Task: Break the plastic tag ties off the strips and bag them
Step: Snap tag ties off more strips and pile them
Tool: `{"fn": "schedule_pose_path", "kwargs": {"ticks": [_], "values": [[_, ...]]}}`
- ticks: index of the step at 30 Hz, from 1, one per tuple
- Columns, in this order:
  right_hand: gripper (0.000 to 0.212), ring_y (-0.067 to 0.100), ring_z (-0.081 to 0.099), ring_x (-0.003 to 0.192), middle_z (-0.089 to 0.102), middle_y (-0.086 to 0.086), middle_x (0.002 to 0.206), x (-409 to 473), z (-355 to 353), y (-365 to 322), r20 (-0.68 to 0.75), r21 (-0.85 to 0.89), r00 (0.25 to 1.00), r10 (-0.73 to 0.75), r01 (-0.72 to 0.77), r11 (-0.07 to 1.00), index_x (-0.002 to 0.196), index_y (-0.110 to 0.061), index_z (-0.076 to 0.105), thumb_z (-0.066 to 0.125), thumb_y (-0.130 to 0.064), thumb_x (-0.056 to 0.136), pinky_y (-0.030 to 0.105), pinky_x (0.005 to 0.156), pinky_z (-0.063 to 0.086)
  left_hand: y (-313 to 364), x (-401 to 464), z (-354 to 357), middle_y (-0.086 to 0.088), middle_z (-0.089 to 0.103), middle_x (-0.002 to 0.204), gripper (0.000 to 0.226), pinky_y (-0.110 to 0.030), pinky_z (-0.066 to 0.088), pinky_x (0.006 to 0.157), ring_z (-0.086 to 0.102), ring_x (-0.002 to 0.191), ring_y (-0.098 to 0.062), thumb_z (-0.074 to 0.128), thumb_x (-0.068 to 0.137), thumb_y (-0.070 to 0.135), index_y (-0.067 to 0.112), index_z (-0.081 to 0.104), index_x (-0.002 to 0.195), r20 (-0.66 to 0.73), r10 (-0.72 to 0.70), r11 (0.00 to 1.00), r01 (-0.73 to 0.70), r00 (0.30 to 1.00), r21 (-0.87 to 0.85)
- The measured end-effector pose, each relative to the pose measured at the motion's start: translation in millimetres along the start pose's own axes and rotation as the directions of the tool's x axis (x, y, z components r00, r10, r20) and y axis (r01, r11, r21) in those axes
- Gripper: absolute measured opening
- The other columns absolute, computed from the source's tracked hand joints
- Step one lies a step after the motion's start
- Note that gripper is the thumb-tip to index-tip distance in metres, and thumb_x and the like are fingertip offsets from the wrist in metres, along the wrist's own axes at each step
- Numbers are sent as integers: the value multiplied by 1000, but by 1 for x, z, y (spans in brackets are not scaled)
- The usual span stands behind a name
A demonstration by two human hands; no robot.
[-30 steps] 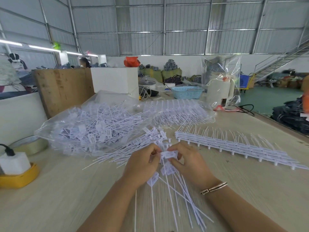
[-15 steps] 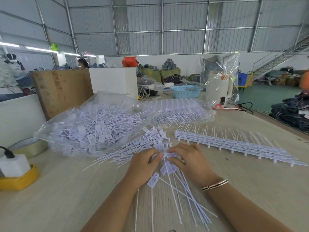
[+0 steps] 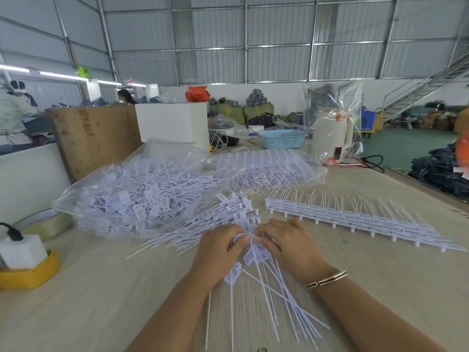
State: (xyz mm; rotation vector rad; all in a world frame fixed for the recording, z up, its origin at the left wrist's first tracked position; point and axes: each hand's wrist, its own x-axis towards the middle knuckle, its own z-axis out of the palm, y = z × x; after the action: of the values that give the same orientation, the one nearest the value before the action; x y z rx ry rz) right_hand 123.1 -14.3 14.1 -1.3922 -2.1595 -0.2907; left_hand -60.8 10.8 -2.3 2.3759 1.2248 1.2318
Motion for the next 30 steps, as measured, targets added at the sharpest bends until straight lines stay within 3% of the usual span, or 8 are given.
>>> {"fn": "schedule_pose_path", "kwargs": {"ticks": [5, 8, 11, 15, 20, 26, 28, 30], "values": [[29, 8, 57, 92, 64, -14, 101, 0, 1, 1, -1, 0, 1000, -5, 5, 1000, 104, -28, 60, 33, -36, 99, 28, 86, 26, 4, 0, -1, 5, 48, 63, 24, -30, 32, 68, 46, 60, -14, 58, 91, 31, 15, 57, 74, -19, 59, 997, -58, 998, 46], [26, 8, 59, 88, 66, -14, 96, -2, -1, -2, -37, 50, 999, 7, -5, 999, 100, -26, 63, 39, -35, 98, 27, 84, 26, 4, 0, -1, 3, 53, 66, 23, -35, 38, 69, 51, 63, -15, 55, 92, 33, 17, 59, 76, -18, 57, 998, -57, 998, 4], [20, 5, 57, 72, 63, -14, 80, -2, -1, -5, -42, 176, 997, 67, -59, 983, 90, -25, 62, 44, -31, 97, 30, 81, 32, 5, 0, -1, 5, 50, 64, 23, -33, 37, 66, 49, 60, -14, 56, 92, 31, 16, 59, 75, -23, 38, 998, -39, 999, -51], [27, 2, 44, 47, 52, -13, 55, 1, -2, -13, 2, 496, 982, 189, -165, 853, 70, -31, 53, 50, -22, 95, 17, 57, 32, 11, 2, -2, 9, 46, 59, 20, -23, 32, 55, 42, 54, -5, 57, 92, 24, 15, 59, 74, -54, 4, 990, -11, 999, -138], [29, 2, 49, 57, 58, -6, 67, 1, -11, 6, 5, 747, 878, 479, -322, 582, 67, -23, 52, 48, -21, 95, 9, 53, 33, 8, -1, -12, 12, 37, 53, 29, -14, 25, 49, 30, 48, -3, 52, 95, 24, 28, 52, 66, -79, -166, 918, 124, 983, -377], [9, -3, 45, 57, 58, -11, 74, -5, -5, 8, -14, 602, 948, 317, -245, 760, 79, -30, 62, 71, -32, 78, 10, 54, 37, 3, 1, -13, 0, 44, 63, 24, -28, 31, 62, 39, 62, -16, 49, 90, 21, 12, 49, 68, -54, -271, 837, 208, 961, -506], [14, 0, 46, 59, 57, -12, 78, -1, 1, 1, -20, 538, 982, 187, -147, 830, 82, -29, 62, 74, -30, 75, 11, 55, 36, 3, 1, -12, 9, 53, 65, 11, -24, 38, 63, 49, 64, -10, 49, 85, 15, 13, 54, 75, -46, -245, 857, 194, 968, -477], [19, 3, 43, 57, 57, -10, 82, 1, 2, -1, 10, 517, 991, 136, -122, 847, 85, -33, 61, 76, -31, 73, 12, 55, 34, 3, 0, -12, 15, 58, 67, 17, -21, 42, 63, 53, 65, -5, 51, 89, 4, 19, 55, 81, -31, -255, 859, 211, 967, -467]]}}
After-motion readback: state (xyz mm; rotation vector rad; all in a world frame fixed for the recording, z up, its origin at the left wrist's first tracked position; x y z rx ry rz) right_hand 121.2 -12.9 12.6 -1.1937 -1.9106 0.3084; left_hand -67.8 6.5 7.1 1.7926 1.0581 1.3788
